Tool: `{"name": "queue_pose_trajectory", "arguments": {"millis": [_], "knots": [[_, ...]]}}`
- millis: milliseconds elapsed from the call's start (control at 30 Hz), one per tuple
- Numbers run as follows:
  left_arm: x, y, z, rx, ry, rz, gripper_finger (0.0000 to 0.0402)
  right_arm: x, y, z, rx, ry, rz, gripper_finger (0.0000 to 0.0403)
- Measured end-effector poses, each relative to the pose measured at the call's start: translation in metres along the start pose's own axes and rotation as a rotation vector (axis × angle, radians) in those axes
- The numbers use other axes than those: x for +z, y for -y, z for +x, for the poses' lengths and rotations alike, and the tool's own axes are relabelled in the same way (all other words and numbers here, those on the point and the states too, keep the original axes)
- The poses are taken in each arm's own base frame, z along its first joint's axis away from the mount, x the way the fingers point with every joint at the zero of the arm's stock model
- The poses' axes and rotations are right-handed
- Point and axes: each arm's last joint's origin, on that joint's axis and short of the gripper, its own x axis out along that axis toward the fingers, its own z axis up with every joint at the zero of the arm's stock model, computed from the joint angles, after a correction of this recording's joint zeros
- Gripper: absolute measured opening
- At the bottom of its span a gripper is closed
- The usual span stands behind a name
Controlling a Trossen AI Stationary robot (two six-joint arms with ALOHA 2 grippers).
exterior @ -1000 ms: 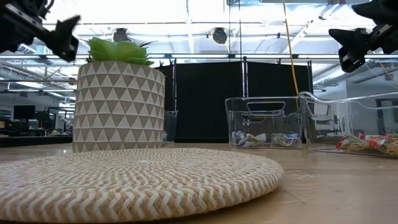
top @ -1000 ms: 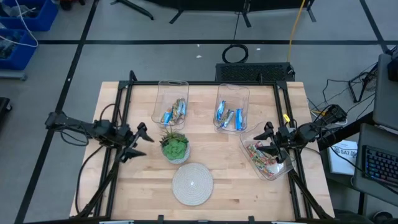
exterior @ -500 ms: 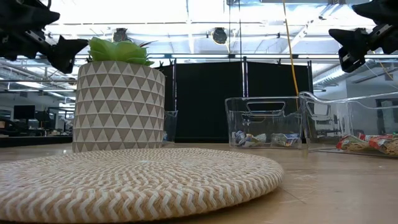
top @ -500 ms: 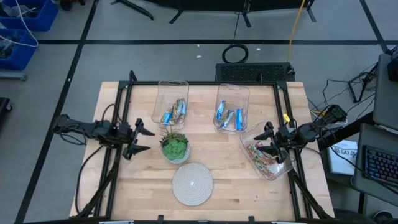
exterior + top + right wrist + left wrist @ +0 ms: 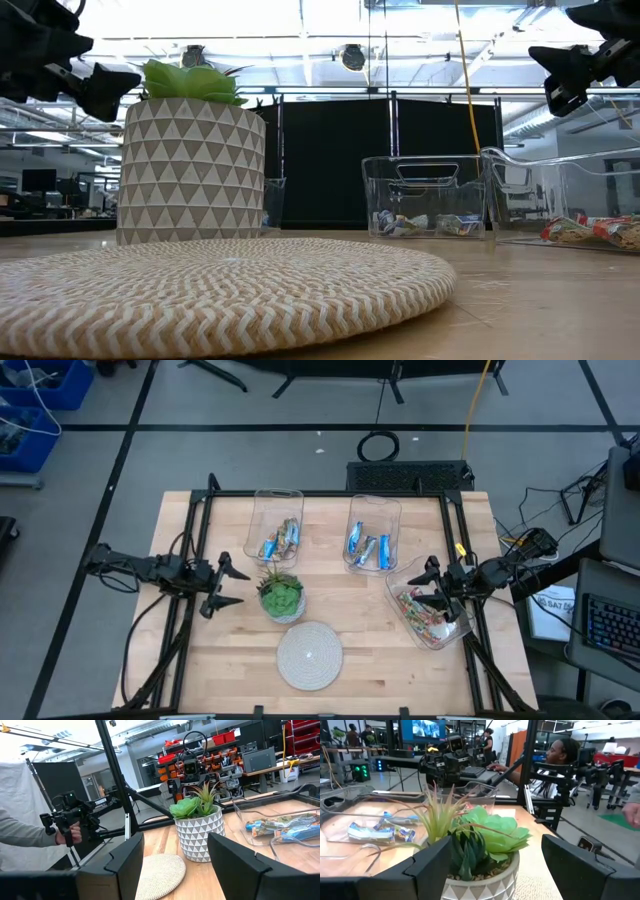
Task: Pick and place Granola Bars by type
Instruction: Return to Home Position
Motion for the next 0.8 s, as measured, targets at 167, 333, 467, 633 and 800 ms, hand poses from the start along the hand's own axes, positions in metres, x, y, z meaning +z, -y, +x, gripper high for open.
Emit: {"name": "queue_pose_trajectory", "arguments": {"millis": [167, 333, 467, 633, 800], "knots": [[0.0001, 0.0000, 0.0001, 0.002, 0.003, -0.026, 0.0310, 0.0000, 0.0000, 0.0000, 0.000, 0.000, 0.000, 0.0210], [0.0000, -0.0001, 0.0001, 0.002, 0.003, -0.023, 0.0310, 0.0000, 0.0000, 0.0000, 0.000, 0.000, 0.000, 0.0210], [-0.0001, -0.0001, 0.0001, 0.002, 0.003, -0.023, 0.0310, 0.0000, 0.0000, 0.0000, 0.000, 0.000, 0.000, 0.0210], [0.0000, 0.0000, 0.0001, 0.002, 0.004, -0.023, 0.0310, 0.0000, 0.0000, 0.0000, 0.000, 0.000, 0.000, 0.0210], [0.0000, 0.0000, 0.0001, 0.001, 0.004, -0.023, 0.0310, 0.0000, 0.0000, 0.0000, 0.000, 0.000, 0.000, 0.0210]]}}
